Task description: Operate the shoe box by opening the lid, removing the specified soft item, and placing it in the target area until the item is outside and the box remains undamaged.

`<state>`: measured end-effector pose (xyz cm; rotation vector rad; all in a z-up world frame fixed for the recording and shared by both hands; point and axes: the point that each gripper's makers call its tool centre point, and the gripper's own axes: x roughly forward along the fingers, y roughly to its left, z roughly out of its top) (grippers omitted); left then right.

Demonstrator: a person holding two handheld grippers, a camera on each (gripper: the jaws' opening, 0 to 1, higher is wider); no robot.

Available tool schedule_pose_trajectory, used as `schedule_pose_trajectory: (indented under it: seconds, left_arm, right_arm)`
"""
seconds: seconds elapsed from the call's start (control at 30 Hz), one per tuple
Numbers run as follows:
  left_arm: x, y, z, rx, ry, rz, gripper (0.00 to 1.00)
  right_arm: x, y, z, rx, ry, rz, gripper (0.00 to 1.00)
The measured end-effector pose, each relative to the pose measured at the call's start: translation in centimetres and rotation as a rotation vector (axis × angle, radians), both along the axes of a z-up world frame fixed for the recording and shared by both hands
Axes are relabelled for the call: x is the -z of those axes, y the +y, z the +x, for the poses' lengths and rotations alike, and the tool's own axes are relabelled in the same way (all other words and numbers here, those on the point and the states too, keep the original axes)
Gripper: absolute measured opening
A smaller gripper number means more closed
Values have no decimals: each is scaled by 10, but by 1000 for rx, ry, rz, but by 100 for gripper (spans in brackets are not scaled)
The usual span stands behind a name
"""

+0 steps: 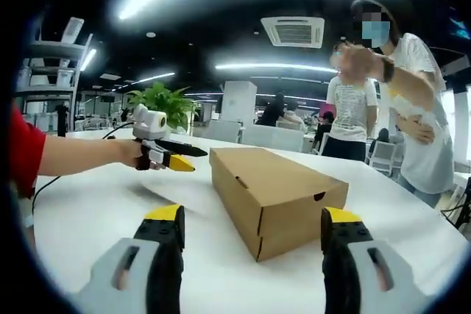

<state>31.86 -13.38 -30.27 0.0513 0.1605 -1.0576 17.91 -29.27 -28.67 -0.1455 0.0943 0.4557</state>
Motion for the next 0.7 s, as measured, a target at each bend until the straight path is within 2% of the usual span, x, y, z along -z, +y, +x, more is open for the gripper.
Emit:
schedule_pose_trajectory:
  seconds: [0.23,0.5,0.7]
  left_arm:
    - [0,1,2,-2,-6,2,88]
    - [2,1,3,-5,2,-1,88]
    - [2,2,3,-5,1,-3,88]
  right_arm:
    - [-1,0,1,4,-3,23,79]
    - [-6,1,3,5,-34,28,79]
    - [-5,1,4,3,-27,27,79]
